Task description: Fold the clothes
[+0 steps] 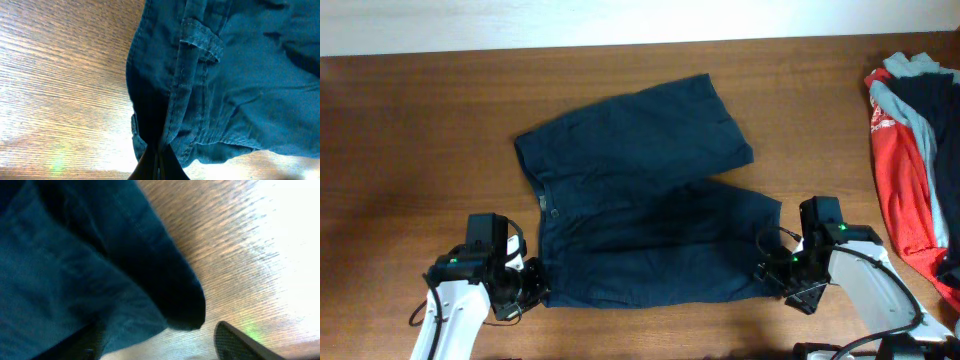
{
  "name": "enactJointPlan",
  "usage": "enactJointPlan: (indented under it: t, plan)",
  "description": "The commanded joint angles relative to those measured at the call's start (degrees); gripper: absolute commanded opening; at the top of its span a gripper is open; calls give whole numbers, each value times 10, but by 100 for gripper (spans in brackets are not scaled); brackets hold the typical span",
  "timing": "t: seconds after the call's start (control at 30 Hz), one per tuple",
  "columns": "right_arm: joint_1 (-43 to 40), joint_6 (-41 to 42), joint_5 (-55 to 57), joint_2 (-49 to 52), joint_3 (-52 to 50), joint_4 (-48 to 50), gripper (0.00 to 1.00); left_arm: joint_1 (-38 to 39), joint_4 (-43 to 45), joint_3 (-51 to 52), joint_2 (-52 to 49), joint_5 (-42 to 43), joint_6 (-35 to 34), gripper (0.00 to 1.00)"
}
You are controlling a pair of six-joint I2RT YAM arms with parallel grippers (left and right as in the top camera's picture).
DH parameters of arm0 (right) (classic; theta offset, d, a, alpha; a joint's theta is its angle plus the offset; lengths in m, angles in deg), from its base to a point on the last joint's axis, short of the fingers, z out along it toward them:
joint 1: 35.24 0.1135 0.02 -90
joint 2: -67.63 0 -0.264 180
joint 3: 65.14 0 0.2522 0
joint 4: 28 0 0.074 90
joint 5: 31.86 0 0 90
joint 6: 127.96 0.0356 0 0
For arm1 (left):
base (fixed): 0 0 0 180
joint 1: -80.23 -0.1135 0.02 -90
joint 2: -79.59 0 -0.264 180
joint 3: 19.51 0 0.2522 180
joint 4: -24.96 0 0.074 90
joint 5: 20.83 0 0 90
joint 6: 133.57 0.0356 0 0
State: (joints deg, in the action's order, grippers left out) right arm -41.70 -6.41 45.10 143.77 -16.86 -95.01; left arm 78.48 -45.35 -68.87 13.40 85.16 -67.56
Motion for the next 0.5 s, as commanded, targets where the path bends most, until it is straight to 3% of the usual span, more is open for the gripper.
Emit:
enactJointPlan:
  t: [0.0, 0.1, 0.17, 0.23, 0.3, 0.4, 0.47]
  plan:
    - [-4, 3, 10, 2, -17, 17, 85, -3, 0, -9, 2, -9, 10, 0]
    - [-4, 5, 10, 2, -33, 39, 81, -3, 0, -9, 2, -8, 10, 0]
    - [-4, 5, 10, 2, -39, 54, 70, -3, 0, -9, 2, -8, 10, 0]
    - [-4, 4, 11, 1, -39, 62, 34, -3, -2, -9, 2, -8, 10, 0]
    - [-4, 2, 11, 1, -37, 61, 18, -3, -3, -9, 2, -8, 14, 0]
    - [-4, -13, 11, 1, -33, 43, 6, -3, -6, -9, 2, -8, 14, 1]
    - [-4, -15, 7, -4, -30, 24, 4, -3, -8, -9, 2, -8, 14, 1]
